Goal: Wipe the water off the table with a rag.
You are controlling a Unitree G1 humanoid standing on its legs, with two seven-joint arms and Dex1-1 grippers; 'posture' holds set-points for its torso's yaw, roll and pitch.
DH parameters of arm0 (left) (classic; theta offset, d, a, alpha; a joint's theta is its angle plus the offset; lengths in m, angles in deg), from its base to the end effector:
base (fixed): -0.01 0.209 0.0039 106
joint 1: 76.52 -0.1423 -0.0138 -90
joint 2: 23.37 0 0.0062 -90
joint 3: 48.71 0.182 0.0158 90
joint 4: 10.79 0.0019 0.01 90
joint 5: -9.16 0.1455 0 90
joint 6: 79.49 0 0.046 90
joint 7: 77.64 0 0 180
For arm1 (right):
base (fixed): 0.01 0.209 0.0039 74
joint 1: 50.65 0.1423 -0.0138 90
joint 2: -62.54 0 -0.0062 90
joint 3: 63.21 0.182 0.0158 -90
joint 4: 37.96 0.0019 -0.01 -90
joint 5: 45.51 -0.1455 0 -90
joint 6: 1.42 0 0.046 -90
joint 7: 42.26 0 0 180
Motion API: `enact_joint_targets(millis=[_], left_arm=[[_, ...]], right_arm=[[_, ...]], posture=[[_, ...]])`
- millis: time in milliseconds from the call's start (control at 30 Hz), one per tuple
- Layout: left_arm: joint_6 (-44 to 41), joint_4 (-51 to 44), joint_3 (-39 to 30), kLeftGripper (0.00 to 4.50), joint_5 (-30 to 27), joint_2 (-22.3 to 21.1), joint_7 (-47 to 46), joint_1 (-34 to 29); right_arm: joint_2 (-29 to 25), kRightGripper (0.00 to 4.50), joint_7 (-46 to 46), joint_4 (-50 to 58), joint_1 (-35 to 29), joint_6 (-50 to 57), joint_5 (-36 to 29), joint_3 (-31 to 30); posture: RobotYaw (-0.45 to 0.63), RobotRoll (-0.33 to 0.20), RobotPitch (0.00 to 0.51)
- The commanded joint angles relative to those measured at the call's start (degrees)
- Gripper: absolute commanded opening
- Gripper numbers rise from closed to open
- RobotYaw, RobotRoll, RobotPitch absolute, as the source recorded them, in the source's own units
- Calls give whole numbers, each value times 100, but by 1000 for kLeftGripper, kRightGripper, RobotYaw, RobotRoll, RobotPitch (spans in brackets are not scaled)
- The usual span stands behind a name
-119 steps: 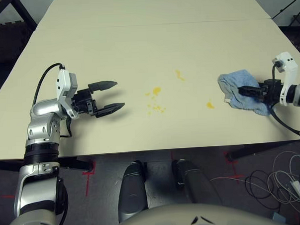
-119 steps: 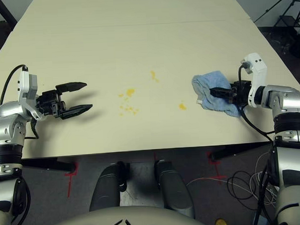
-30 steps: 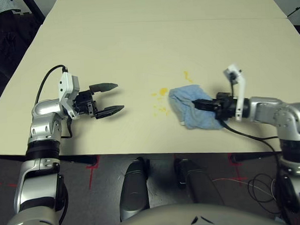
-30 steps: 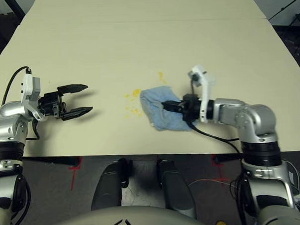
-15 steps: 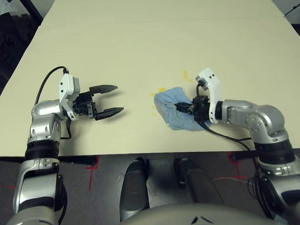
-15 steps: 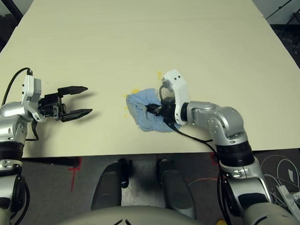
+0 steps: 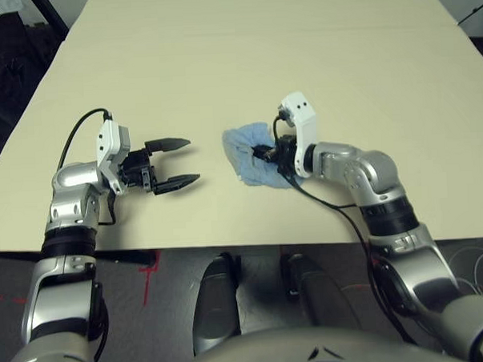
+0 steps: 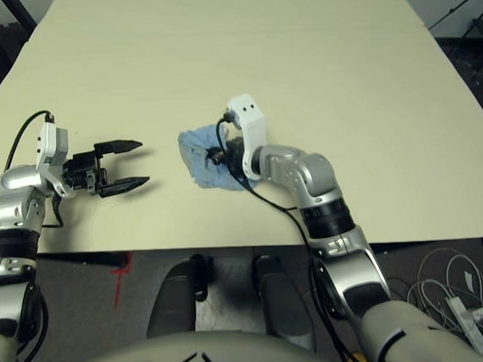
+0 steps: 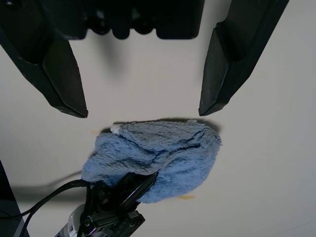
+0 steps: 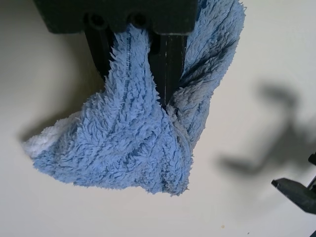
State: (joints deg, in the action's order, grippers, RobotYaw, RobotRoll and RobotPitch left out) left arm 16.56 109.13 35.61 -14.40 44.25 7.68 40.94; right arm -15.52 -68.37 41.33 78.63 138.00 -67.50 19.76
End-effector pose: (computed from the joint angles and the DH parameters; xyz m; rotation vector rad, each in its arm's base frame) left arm 0.2833 0.3067 0.1382 0.2656 -0.0088 -1.2258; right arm 0.3053 -0.0847 0.1417 0.1696 0.4161 0.8727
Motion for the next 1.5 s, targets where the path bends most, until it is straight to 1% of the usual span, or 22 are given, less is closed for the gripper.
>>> enact_joint_targets(millis=[33, 167, 333, 533, 667, 733, 900, 1033, 1133, 1200, 1333, 1500], left_arm=[[17, -120, 22, 4500, 42, 4, -17, -118], [2, -153, 13, 4500, 36, -5, -35, -153], [-1, -158, 23, 4500, 39, 2, -50, -163], [-9, -153, 43, 4500, 44, 13, -64, -135], [4, -120, 48, 4500, 52, 15, -57, -112], [9, -98, 56, 4500, 58, 27, -56, -90], [25, -37, 84, 4500, 79, 68, -56, -23], [43, -7, 82, 4500, 84, 78, -33, -8], [50, 10, 82, 4500, 86, 85, -19, -3], [45, 2, 84, 4500, 85, 94, -25, -6], [32, -21, 81, 4500, 82, 97, -32, -13], [37, -20, 75, 4500, 92, 83, -40, -7]], right_arm=[[76, 102, -169, -302, -9, -120, 98, -166], [-260, 100, -800, 324, -310, 425, -190, -462], [-869, 98, -1225, 1202, -720, 1009, -485, -563], [-1741, 98, -1451, 2114, -1189, 1592, -816, -399], [-2325, 97, -1419, 2237, -1383, 1635, -868, -27], [-2438, 97, -1401, 2194, -1372, 1665, -1043, 328], [-2173, 96, -1209, 1865, -964, 1941, -1767, 1606], [-2155, 96, -904, 1355, -576, 1857, -1858, 2269], [-2229, 96, -576, 807, -211, 1575, -1753, 2715], [-2341, 96, -390, 423, -49, 1267, -1533, 2792], [-2515, 96, -201, -223, 163, 686, -1149, 2695], [-2594, 96, -283, -1067, 380, 121, -593, 2230]], posture=[[178, 0, 227], [177, 0, 231], [171, 0, 236], [163, 0, 237], [154, 0, 237], [148, 0, 237], [143, 0, 237], [137, 0, 238], [133, 0, 238], [133, 0, 238], [136, 0, 237], [143, 0, 235]])
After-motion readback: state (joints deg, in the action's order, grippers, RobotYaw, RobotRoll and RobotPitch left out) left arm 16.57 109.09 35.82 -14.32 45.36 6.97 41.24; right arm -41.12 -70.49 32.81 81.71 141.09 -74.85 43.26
